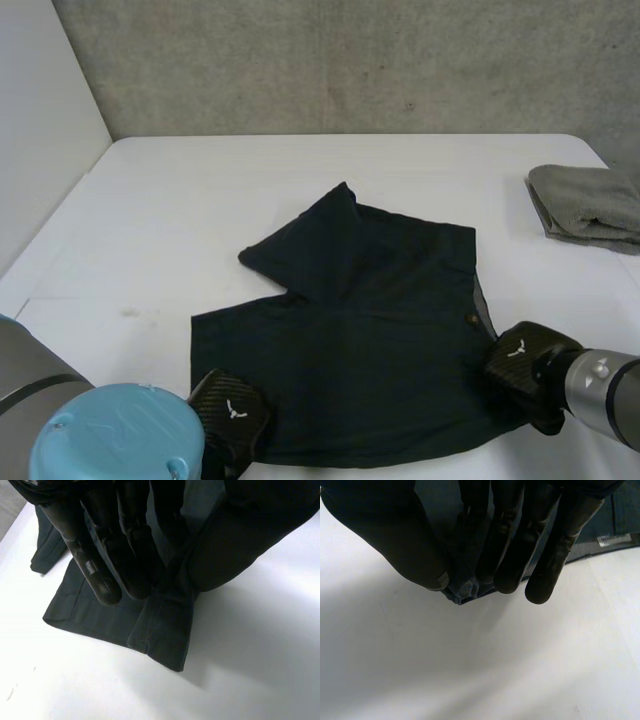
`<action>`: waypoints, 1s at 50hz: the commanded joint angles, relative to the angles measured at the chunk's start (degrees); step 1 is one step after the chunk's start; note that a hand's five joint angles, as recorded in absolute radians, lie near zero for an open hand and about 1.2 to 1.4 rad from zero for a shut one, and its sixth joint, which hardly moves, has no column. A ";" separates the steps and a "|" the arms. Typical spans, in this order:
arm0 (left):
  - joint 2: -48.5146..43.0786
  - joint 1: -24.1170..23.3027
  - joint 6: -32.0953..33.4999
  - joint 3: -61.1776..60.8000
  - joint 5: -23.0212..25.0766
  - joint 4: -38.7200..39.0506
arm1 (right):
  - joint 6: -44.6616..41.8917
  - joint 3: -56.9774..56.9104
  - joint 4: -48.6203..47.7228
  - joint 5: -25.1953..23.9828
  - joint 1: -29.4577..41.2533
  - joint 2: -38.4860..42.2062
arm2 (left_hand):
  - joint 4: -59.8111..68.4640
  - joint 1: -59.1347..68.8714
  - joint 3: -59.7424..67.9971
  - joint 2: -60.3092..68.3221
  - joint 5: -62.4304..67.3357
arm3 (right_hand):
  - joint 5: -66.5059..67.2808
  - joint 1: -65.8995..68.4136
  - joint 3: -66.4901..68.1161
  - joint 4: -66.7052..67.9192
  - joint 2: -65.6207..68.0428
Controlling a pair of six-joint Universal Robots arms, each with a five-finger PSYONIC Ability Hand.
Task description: Fold the laundry.
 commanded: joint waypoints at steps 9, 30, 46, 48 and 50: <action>3.25 8.30 2.54 7.82 1.82 0.61 | 0.68 3.63 -4.35 -3.72 -3.28 -4.67 | -58.65 -54.20 -58.25 -58.63 -57.29 | 13.59 24.38 11.67 11.95 12.85; -26.70 30.38 2.27 33.65 29.68 12.04 | 10.95 8.20 -16.29 -6.81 -2.84 -4.67 | -46.37 -41.92 -45.97 -46.35 -45.01 | 13.59 24.38 11.67 11.95 12.85; -34.80 29.50 0.78 42.29 32.32 12.30 | 13.51 10.31 -20.61 -6.81 -3.28 -4.59 | -34.60 -30.15 -34.20 -34.57 -33.23 | 13.59 24.38 11.67 11.95 12.85; -34.89 29.41 0.43 42.37 32.41 12.39 | 13.51 10.49 -20.87 -6.81 -3.28 -4.59 | -34.60 -30.14 -34.20 -34.57 -33.23 | 13.59 24.38 11.67 11.95 12.85; -35.07 29.32 0.17 42.72 32.41 12.39 | 13.51 10.67 -20.87 -6.81 -3.28 -4.59 | -34.26 -29.81 -33.86 -34.24 -32.90 | 13.59 24.38 11.67 11.95 12.85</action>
